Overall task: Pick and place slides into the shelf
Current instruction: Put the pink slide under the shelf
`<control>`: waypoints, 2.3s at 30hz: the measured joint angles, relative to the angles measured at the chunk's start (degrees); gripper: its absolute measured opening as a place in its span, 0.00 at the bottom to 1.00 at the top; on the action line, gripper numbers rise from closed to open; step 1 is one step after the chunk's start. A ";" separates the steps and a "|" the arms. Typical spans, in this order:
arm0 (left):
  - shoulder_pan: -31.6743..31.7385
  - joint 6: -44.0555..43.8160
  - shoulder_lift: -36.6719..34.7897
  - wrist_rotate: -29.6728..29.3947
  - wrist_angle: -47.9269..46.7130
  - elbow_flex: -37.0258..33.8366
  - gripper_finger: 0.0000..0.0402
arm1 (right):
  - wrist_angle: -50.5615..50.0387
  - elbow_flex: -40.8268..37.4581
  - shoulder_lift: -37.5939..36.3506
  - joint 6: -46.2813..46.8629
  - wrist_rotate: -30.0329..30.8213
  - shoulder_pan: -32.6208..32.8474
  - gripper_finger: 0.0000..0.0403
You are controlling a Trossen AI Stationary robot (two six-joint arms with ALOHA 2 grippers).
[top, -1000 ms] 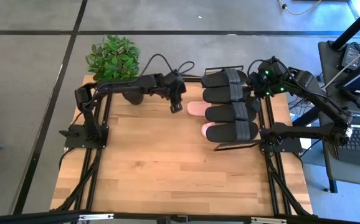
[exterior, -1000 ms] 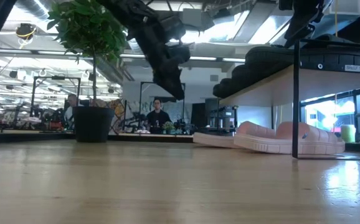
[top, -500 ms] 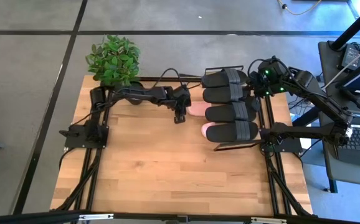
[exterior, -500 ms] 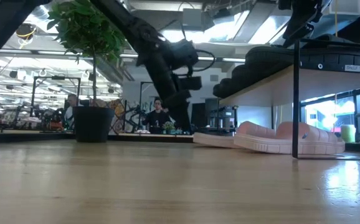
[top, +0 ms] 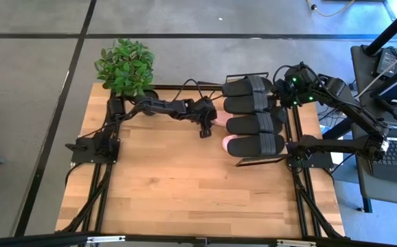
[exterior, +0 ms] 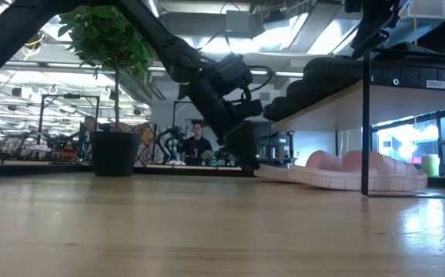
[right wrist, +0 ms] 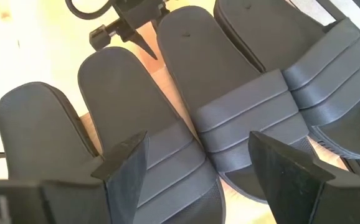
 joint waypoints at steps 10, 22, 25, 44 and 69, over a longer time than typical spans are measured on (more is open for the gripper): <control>-1.78 -1.15 1.65 1.85 3.57 1.63 0.26 | -0.60 0.00 0.00 -1.20 0.00 0.00 0.68; -1.61 -3.03 1.55 -5.65 -2.77 7.18 0.26 | -0.82 0.00 0.00 -1.21 0.00 0.00 0.68; -0.46 -3.07 1.51 -6.87 -3.02 9.74 0.26 | -1.08 0.00 0.00 -1.19 0.00 0.00 0.68; 2.90 -7.63 4.09 -11.71 -1.99 10.73 0.26 | -0.21 0.00 0.02 -1.27 0.00 0.02 0.68; 1.61 -25.32 4.09 -14.37 -5.06 10.73 0.26 | -0.23 0.00 0.02 -0.98 0.00 0.02 0.68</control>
